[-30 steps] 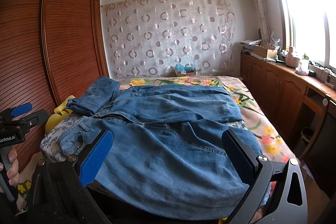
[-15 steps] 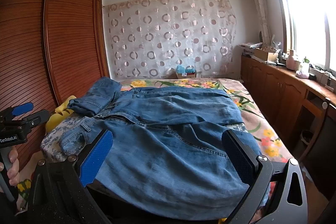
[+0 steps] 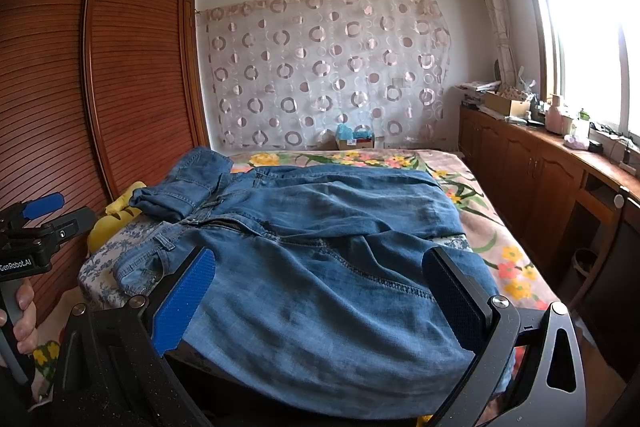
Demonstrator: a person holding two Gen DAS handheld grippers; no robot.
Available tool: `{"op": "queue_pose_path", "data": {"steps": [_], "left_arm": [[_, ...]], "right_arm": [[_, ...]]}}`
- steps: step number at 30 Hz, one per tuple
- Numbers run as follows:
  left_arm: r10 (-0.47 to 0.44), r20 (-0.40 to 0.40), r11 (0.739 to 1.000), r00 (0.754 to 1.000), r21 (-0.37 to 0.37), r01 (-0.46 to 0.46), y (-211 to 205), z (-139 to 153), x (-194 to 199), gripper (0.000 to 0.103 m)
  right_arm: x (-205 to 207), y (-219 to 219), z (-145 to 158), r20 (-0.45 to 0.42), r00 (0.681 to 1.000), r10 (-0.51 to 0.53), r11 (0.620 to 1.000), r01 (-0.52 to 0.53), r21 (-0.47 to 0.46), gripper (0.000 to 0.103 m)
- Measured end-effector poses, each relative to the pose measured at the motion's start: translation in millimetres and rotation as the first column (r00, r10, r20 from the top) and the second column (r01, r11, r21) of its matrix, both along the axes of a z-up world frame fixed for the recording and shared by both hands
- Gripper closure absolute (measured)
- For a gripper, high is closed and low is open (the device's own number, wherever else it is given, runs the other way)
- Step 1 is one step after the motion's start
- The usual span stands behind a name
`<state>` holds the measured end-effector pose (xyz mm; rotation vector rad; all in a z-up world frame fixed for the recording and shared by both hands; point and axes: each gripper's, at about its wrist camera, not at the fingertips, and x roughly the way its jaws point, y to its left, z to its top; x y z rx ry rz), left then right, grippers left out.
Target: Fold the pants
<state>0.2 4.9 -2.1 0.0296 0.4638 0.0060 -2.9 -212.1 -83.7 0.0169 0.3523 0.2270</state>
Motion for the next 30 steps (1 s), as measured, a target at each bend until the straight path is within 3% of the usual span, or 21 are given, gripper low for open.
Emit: {"op": "queue_pose_path", "data": {"steps": [11, 30], "left_arm": [[-0.001, 0.003, 1.0, 1.0, -0.002, 0.001, -17, 14, 3, 0.0], [-0.011, -0.009, 1.0, 1.0, -0.005, 0.011, -14, 7, 9, 0.0]], "right_arm": [[0, -2, 1, 0.002, 1.0, 0.0, 1.0, 0.0, 0.0, 0.0], [4, -8, -4, -0.019, 1.0, -0.005, 1.0, 0.005, -0.01, 0.0]]}}
